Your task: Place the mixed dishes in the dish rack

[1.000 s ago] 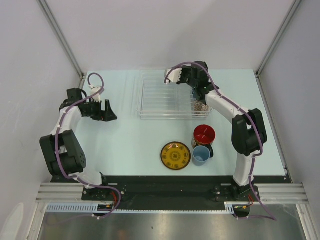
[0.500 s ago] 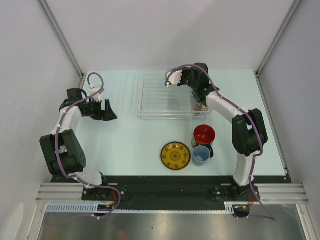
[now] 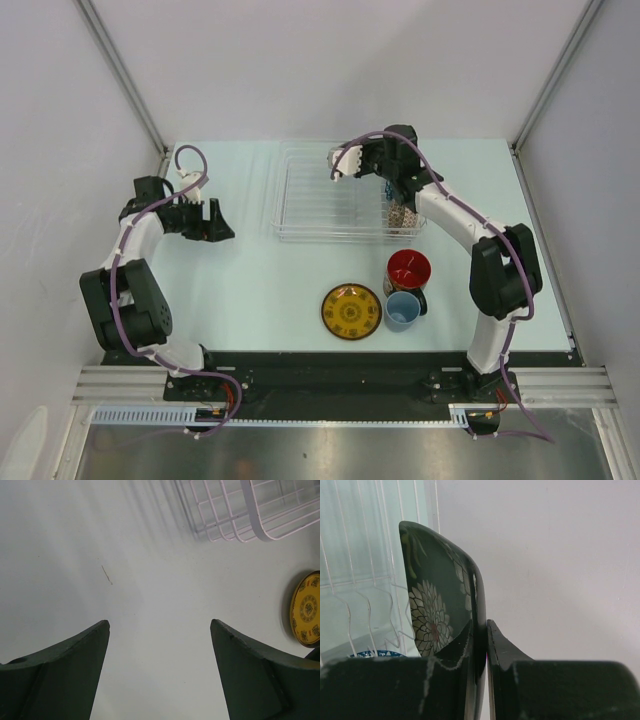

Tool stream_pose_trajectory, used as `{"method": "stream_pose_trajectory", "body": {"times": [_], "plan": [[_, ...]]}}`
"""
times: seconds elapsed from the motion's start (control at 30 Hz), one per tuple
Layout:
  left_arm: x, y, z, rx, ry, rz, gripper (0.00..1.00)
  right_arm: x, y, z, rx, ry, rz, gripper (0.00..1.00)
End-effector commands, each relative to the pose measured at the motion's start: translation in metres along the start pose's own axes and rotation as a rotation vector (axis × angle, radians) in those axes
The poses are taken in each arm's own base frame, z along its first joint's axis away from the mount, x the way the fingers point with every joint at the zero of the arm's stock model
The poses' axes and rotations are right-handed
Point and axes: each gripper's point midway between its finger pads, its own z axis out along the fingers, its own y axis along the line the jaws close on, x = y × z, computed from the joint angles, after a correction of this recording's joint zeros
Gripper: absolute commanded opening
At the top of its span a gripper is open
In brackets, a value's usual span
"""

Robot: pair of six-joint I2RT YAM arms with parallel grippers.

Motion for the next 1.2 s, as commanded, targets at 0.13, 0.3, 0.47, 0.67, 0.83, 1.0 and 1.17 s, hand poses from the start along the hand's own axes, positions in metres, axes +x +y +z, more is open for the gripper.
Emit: {"method": "stream_pose_trajectory", "body": {"times": [0.13, 0.3, 0.47, 0.67, 0.83, 1.0, 1.17], "plan": [[-0.011, 0.001, -0.002, 0.009, -0.037, 0.022, 0.87, 0.002, 0.014, 0.005, -0.023, -0.022, 0.073, 0.0], [-0.01, 0.003, 0.0, 0.01, -0.032, 0.011, 0.87, 0.021, 0.018, 0.009, 0.025, 0.02, 0.095, 0.0], [-0.01, 0.004, 0.001, 0.007, -0.028, 0.009, 0.87, 0.033, -0.011, 0.001, 0.11, 0.046, 0.05, 0.0], [-0.012, 0.004, 0.0, 0.006, -0.031, 0.012, 0.87, 0.053, 0.018, 0.007, 0.018, 0.082, 0.073, 0.0], [-0.01, 0.005, 0.001, 0.005, -0.025, 0.008, 0.87, 0.052, 0.036, 0.018, -0.018, 0.072, 0.07, 0.0], [-0.011, 0.006, 0.002, 0.004, -0.03, 0.002, 0.87, 0.042, 0.051, 0.029, -0.047, 0.05, 0.048, 0.0], [-0.011, 0.005, 0.003, 0.009, -0.032, 0.001, 0.86, 0.035, 0.064, 0.038, -0.056, 0.062, 0.055, 0.1]]}}
